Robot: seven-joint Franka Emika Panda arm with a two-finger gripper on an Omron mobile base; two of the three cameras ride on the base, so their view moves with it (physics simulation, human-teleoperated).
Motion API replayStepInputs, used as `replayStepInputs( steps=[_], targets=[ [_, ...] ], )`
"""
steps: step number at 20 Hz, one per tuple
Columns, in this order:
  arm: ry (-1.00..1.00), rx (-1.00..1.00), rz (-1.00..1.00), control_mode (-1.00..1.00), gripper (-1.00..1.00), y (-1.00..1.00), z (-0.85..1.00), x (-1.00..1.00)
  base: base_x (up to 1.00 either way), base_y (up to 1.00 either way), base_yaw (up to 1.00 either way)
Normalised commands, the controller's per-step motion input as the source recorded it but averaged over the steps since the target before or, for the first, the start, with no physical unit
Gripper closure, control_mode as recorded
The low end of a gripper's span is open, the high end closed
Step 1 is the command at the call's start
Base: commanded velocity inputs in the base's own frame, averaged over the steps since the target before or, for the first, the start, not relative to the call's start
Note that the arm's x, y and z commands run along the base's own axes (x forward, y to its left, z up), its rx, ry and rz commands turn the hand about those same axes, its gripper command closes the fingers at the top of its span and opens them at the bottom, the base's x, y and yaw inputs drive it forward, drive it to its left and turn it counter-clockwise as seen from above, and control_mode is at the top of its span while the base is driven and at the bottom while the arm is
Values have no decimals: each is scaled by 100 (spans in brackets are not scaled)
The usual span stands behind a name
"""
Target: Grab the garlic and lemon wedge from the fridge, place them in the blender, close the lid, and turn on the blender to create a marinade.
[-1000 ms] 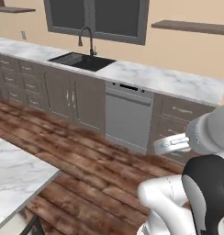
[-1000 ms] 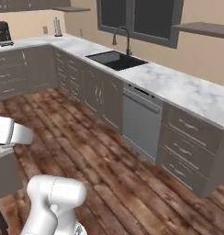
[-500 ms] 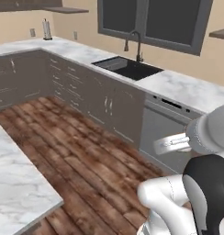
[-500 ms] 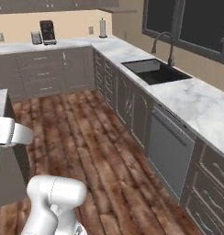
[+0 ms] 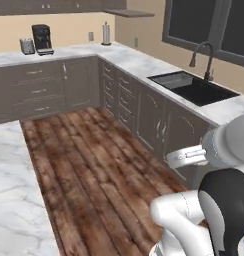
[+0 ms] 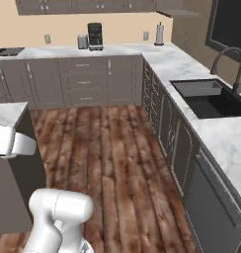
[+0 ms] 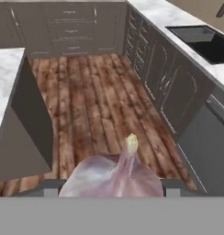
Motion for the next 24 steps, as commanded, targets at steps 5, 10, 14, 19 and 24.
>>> replayStepInputs(
  steps=[5, 10, 14, 19, 24],
  targets=[
    [0, 0, 0, 100, 100, 0, 0, 0, 100, -31, 46],
    [0, 0, 0, 100, 100, 0, 0, 0, 100, -30, 46],
    [0, 0, 0, 100, 100, 0, 0, 0, 100, -35, 45],
    [0, 0, 0, 100, 100, 0, 0, 0, 100, -35, 44],
    [0, 0, 0, 100, 100, 0, 0, 0, 100, -39, 43]
  ],
)
